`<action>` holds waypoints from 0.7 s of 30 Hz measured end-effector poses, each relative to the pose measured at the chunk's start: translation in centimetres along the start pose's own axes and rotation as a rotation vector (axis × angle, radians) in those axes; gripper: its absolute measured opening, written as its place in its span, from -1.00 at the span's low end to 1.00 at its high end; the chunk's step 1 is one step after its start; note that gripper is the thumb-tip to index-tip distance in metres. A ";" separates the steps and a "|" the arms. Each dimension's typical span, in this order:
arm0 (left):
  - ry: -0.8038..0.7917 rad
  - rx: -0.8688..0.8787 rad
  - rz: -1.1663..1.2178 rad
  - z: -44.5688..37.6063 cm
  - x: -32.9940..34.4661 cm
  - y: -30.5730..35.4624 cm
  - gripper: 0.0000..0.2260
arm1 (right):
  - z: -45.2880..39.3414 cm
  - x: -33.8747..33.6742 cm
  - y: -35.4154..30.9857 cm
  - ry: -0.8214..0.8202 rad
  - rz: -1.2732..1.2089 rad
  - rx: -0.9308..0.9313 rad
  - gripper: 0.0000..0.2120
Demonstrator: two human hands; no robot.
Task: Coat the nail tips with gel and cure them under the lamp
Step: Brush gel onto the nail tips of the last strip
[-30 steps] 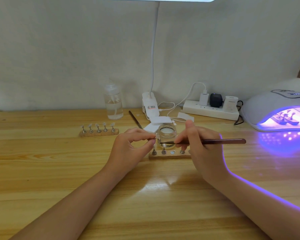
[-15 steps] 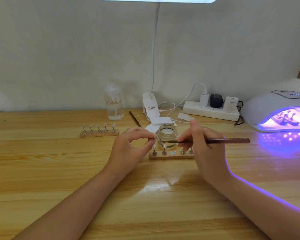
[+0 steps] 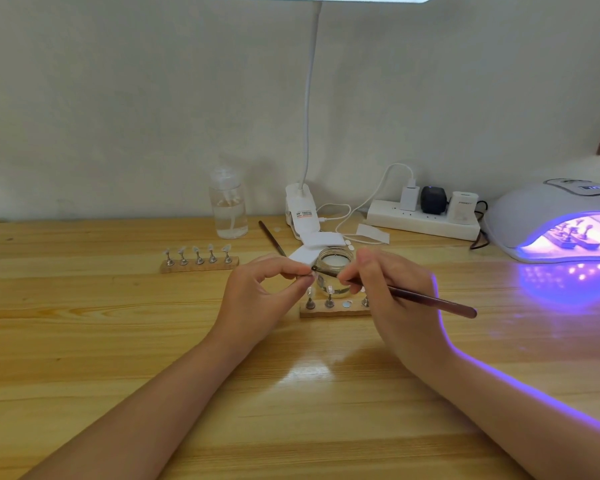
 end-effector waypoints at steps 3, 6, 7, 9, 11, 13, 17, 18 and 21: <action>-0.006 -0.001 -0.010 0.0 0.0 -0.1 -0.80 | 0.2 -0.1 0.2 0.002 -0.050 0.029 -0.68; -0.001 -0.010 -0.005 0.0 0.0 -0.1 -0.80 | 0.2 -0.5 0.8 0.034 -0.121 0.103 -0.67; -0.001 -0.013 -0.004 0.0 0.0 -0.1 -0.80 | 0.1 -0.7 1.0 0.050 -0.136 0.122 -0.67; -0.001 -0.016 -0.004 0.0 0.0 -0.1 -0.81 | -0.1 -0.9 1.2 0.076 -0.129 0.141 -0.65; -0.003 -0.018 -0.005 0.1 0.1 -0.2 -0.82 | -0.2 -0.8 1.3 0.068 -0.104 0.162 -0.63; -0.004 -0.018 -0.003 0.1 0.1 -0.2 -0.83 | -0.1 -0.4 1.5 0.043 -0.104 0.199 -0.63; 0.002 -0.022 -0.013 0.1 0.0 -0.2 -0.81 | 0.3 -0.2 1.7 0.041 -0.185 0.240 -0.61; 0.003 -0.025 -0.012 0.0 0.0 -0.2 -0.82 | 0.3 -0.3 1.7 0.040 -0.190 0.247 -0.61; 0.001 -0.037 -0.009 0.1 0.0 -0.2 -0.82 | 0.4 -0.4 1.7 0.055 -0.188 0.245 -0.57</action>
Point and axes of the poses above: each hand's wrist, its own z-axis away from the middle knuckle, its own x-axis out of the palm, y = z × x, the point moved 9 cm from there along -z, towards the middle knuckle, and after that the axes turned 4 degrees about x, right-handed, at the moved point
